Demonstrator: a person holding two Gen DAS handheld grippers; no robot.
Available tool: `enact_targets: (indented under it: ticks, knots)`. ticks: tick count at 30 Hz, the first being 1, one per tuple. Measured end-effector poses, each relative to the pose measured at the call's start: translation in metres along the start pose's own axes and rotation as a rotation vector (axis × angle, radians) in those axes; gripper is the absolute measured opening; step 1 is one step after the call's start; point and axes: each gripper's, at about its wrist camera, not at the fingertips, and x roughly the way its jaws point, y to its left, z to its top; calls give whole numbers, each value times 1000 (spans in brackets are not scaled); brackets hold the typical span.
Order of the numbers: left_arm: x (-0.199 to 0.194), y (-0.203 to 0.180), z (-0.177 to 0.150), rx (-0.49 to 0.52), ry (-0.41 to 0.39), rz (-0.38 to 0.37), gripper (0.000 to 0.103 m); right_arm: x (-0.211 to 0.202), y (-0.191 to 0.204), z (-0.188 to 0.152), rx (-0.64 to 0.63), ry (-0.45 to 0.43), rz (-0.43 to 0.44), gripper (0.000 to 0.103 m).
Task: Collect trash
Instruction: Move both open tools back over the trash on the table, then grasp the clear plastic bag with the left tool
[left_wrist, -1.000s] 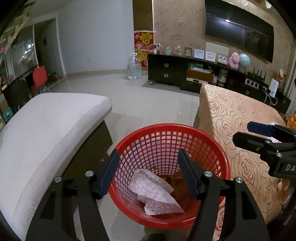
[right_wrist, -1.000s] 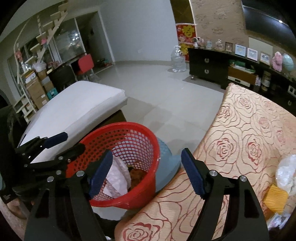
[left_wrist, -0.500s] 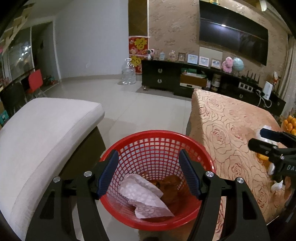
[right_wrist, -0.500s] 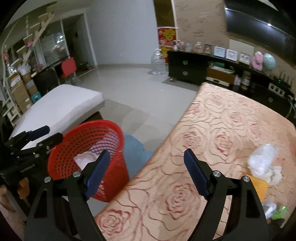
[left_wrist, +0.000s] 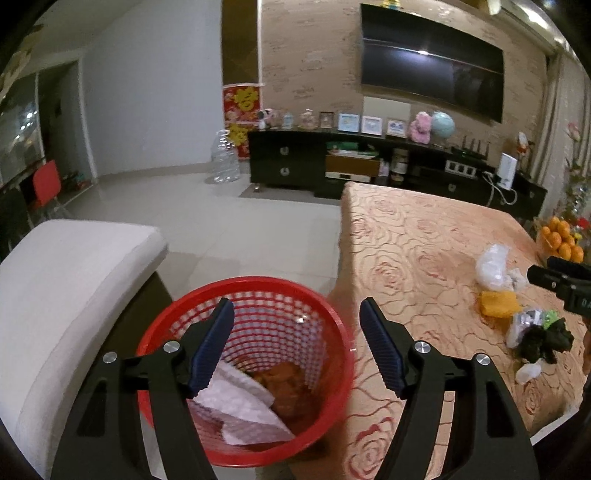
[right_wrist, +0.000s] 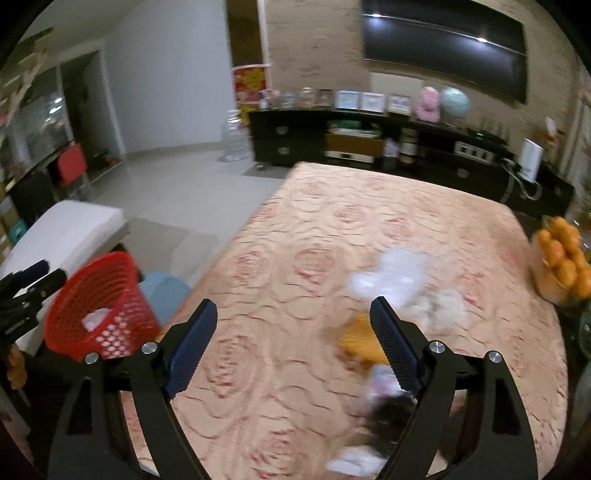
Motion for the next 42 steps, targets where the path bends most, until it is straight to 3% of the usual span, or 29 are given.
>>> enact_targets:
  ticks: [12,22,29,42]
  knots:
    - [12,-68,5,100,24,-118,72,-21,-85,-18,190,0,-122,82]
    - [34,-144,34,240,55,-260,77,-30,-145,-40,383,36,-195,83]
    - [90,-217,53,363,120,-366,80,-36,-166,-49,441,38,-217,83]
    - [187,-310,49,420,284,-520,80,-21,-169,-53,474,90,-203,83]
